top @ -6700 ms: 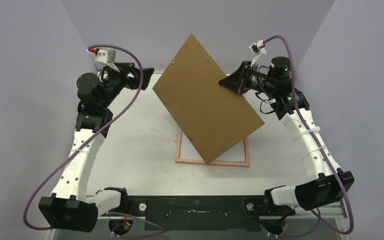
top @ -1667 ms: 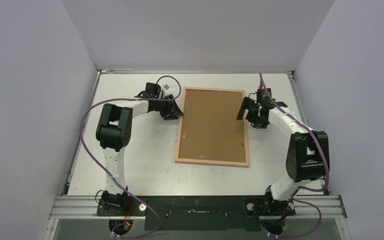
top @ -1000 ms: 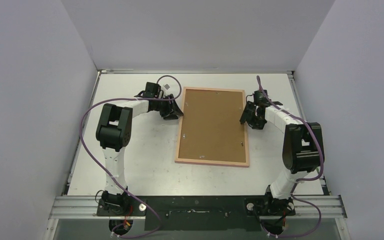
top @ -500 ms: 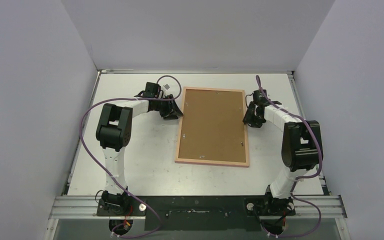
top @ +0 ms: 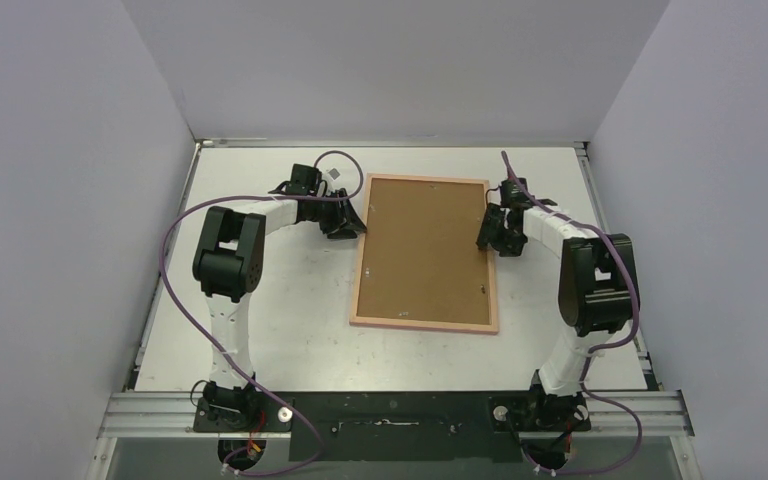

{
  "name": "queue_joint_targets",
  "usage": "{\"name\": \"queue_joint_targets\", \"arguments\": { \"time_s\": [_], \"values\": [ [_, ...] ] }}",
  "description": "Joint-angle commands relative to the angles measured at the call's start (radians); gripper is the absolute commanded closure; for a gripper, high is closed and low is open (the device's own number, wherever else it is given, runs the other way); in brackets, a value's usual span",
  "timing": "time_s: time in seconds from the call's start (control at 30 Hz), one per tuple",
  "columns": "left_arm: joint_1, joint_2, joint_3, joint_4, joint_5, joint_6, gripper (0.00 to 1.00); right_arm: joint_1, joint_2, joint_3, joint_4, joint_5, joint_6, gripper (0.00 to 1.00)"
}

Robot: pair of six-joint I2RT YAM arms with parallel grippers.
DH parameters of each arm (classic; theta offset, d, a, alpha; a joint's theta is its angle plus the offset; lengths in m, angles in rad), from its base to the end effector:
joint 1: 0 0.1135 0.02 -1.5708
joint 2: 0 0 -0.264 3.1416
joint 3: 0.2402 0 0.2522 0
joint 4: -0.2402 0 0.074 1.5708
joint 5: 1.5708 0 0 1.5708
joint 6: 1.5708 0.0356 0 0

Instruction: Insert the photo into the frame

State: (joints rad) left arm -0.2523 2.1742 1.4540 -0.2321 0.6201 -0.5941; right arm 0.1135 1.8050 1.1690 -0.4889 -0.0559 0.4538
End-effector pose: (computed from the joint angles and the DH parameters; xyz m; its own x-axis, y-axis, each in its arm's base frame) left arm 0.4337 -0.1332 0.1305 -0.9501 -0.2255 -0.2154 -0.0029 0.6972 -0.7169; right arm 0.3587 0.0429 0.1742 -0.8658 0.3419 -0.3655 0.2698 0.9339 0.2344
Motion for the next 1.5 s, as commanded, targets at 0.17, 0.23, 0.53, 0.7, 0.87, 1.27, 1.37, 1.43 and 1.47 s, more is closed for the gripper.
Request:
{"name": "queue_joint_targets", "arguments": {
  "time_s": [0.17,0.23,0.53,0.7,0.87,1.27,1.37,1.43,1.47],
  "values": [
    [-0.008,0.048,0.021,-0.063,-0.024,0.041,0.60,0.021,0.008,-0.016,-0.007,-0.025,0.004,0.45],
    [-0.006,0.042,0.023,-0.068,-0.026,0.044,0.60,0.022,-0.009,-0.017,-0.008,-0.034,0.006,0.44],
    [-0.005,0.014,0.028,-0.093,-0.015,0.042,0.59,0.023,-0.104,-0.062,0.008,-0.167,0.051,0.28],
    [-0.006,0.011,0.012,-0.090,-0.005,0.029,0.58,0.036,-0.102,-0.097,0.006,-0.178,0.046,0.28],
    [-0.008,0.006,-0.006,-0.095,0.001,0.025,0.57,0.078,-0.099,-0.110,-0.017,-0.182,0.016,0.39],
    [0.000,-0.123,-0.107,-0.173,-0.148,0.078,0.57,0.242,-0.154,-0.143,-0.012,-0.139,0.053,0.46],
    [0.004,-0.196,-0.174,-0.190,-0.217,0.078,0.57,0.275,-0.174,-0.154,-0.036,-0.082,0.087,0.42],
    [0.005,-0.244,-0.220,-0.195,-0.249,0.072,0.57,0.284,-0.202,-0.159,-0.080,-0.015,0.114,0.39],
    [0.004,-0.267,-0.237,-0.200,-0.263,0.071,0.57,0.286,-0.223,-0.160,-0.100,0.014,0.124,0.36]
  ]
}}
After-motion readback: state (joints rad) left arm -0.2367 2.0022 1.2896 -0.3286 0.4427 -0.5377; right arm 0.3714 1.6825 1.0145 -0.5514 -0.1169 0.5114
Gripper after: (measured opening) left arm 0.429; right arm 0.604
